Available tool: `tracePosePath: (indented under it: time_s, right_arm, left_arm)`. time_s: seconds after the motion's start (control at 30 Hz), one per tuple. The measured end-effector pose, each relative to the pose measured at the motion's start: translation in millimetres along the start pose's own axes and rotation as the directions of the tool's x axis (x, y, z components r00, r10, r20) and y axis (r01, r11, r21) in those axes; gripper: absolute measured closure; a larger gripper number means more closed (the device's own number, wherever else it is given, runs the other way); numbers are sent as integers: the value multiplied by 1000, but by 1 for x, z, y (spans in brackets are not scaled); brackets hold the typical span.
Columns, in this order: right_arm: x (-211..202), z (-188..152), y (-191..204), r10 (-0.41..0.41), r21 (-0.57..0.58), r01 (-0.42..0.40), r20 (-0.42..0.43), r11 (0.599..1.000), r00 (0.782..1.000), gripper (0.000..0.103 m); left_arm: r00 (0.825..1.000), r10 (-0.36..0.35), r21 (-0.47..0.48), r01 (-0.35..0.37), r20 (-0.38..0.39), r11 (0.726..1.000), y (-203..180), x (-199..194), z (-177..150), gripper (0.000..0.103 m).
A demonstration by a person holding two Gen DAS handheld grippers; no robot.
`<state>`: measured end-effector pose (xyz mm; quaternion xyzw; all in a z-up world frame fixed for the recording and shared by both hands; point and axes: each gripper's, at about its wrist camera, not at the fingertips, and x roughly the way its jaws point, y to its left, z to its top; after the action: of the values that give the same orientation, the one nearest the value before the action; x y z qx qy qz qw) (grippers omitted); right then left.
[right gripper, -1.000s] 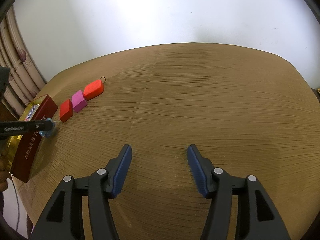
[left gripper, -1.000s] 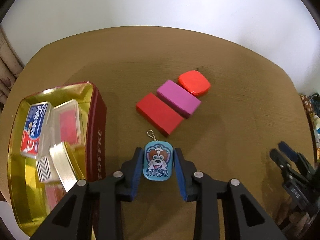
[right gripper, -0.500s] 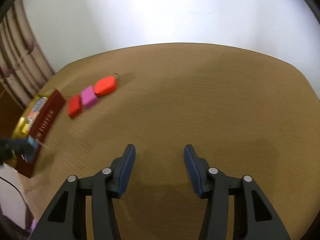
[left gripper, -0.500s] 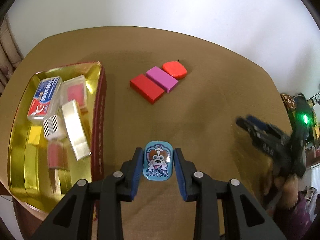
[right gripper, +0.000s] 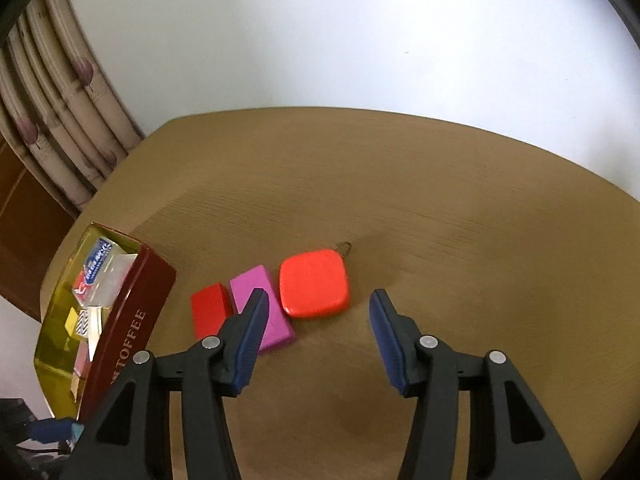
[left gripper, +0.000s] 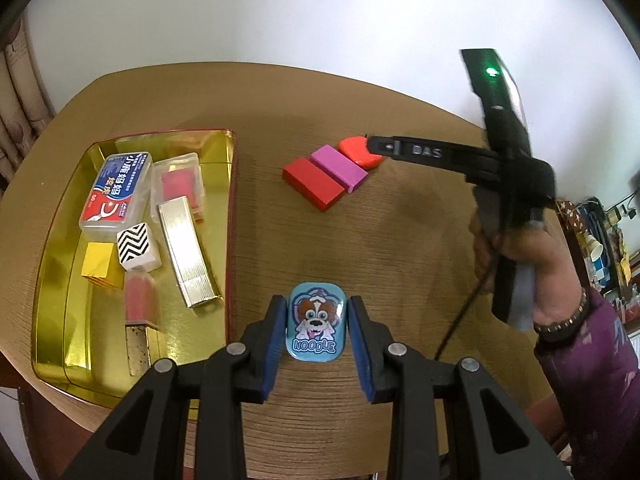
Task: Organize rigid objects
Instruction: 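Grasp the red rounded keyring case with the right gripper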
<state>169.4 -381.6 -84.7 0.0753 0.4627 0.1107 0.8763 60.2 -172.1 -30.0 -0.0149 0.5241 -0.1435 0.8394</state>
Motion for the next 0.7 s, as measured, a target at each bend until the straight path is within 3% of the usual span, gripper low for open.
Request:
tracePosePath:
  time_s: [0.3,0.53,0.7]
  right_arm:
    - [35,12,7,-3,-4,3,-61,1000,998,49]
    - [55,12,15,-65,-56,60,-103,997,993,50]
    - [62,12,28,-105,-109,94,-104,990,989,59]
  left_arm:
    - [1000,-11,4,11,1,1000,5,3,3,72]
    - [1000,-19,15,19,-3,1000,1,5,3,72]
    - [1000,-23,24,24,-9,999,-3,7,2,72]
